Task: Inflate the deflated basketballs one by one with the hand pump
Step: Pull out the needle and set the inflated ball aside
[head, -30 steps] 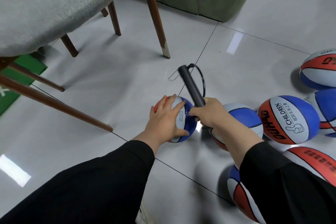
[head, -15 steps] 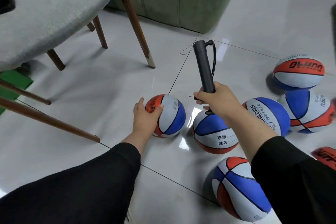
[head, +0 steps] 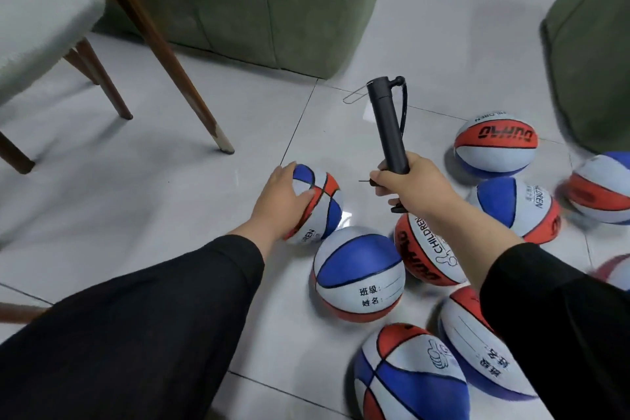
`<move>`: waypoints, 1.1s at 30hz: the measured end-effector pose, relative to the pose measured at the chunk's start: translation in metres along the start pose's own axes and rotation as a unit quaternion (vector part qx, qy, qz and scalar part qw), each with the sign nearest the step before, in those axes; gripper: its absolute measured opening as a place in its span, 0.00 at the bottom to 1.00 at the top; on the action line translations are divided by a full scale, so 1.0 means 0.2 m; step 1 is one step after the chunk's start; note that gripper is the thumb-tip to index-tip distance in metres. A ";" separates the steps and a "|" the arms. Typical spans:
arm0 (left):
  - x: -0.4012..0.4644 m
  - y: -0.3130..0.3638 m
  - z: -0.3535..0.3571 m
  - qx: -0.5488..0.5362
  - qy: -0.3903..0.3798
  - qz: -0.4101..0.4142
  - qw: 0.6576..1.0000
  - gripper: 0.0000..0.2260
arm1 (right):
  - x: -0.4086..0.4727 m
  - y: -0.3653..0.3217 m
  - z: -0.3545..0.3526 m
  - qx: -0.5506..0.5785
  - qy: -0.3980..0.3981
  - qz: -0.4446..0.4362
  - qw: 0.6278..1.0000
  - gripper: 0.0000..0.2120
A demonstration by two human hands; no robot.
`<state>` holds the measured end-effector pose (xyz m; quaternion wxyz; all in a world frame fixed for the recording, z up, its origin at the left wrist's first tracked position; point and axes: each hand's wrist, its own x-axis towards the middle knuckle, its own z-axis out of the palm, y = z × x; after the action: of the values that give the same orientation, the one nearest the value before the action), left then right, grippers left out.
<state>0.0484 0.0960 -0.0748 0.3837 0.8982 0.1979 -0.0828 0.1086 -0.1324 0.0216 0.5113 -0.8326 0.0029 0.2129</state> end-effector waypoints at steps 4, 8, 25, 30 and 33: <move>0.10 0.11 0.08 0.039 -0.003 -0.039 0.998 0.34 | 0.04 0.08 -0.12 0.042 0.023 0.014 0.999 0.11; 0.16 0.22 0.17 -0.005 0.016 -0.013 1.000 0.31 | 0.06 0.16 -0.24 0.072 0.029 0.030 0.997 0.11; 0.20 0.50 0.37 0.192 -0.057 0.087 0.976 0.31 | 0.03 0.22 -0.41 0.104 0.016 0.048 0.993 0.09; 0.10 0.60 0.21 0.086 0.049 0.190 0.977 0.16 | -0.01 0.14 -0.40 0.095 -0.008 0.046 0.994 0.09; 0.01 0.66 0.09 0.098 0.079 0.257 0.958 0.15 | -0.05 0.05 -0.37 0.082 -0.024 0.042 0.995 0.10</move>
<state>0.1047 0.0006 -0.0009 0.2852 0.9557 -0.0194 0.0707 0.1236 -0.2028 0.0444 0.5684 -0.7816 0.0428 0.2535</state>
